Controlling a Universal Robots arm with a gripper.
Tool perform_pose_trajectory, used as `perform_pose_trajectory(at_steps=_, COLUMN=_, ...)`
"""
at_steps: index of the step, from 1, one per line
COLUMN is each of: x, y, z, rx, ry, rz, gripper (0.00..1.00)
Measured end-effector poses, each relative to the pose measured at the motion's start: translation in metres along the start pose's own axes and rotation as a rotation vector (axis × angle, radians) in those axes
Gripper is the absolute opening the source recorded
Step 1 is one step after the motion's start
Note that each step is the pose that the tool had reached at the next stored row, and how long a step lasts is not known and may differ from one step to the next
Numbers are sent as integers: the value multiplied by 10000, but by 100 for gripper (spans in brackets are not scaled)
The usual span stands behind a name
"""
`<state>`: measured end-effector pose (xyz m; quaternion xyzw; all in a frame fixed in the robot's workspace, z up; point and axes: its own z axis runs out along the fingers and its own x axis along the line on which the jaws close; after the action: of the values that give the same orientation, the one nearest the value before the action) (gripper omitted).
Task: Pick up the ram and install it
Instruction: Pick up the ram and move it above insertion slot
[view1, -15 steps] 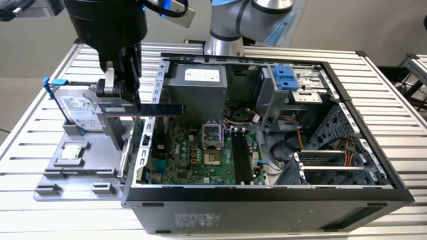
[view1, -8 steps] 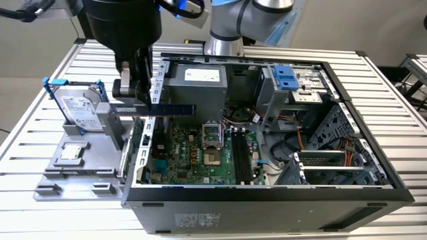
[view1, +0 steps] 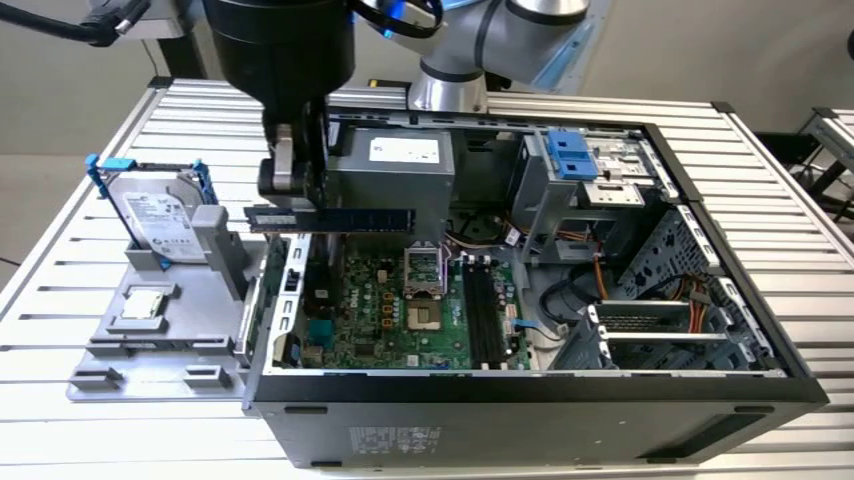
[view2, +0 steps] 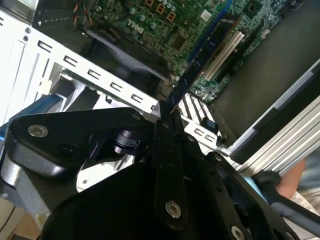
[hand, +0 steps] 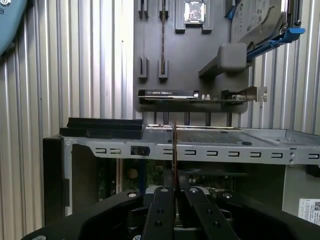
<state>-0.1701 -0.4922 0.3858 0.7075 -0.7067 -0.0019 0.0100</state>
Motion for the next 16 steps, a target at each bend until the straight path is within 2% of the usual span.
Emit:
perform_pose_trajectory(at_steps=2, x=0, y=-21, z=0, rx=0, ry=-1, rz=0, gripper=0)
perform_pose_trajectory(at_steps=9, x=0, y=-151, z=-3, rx=-5, ry=0, rz=0, gripper=0)
perform_pose_trajectory(at_steps=16, x=0, y=-317, z=-6, rx=-20, ry=0, rz=0, gripper=0)
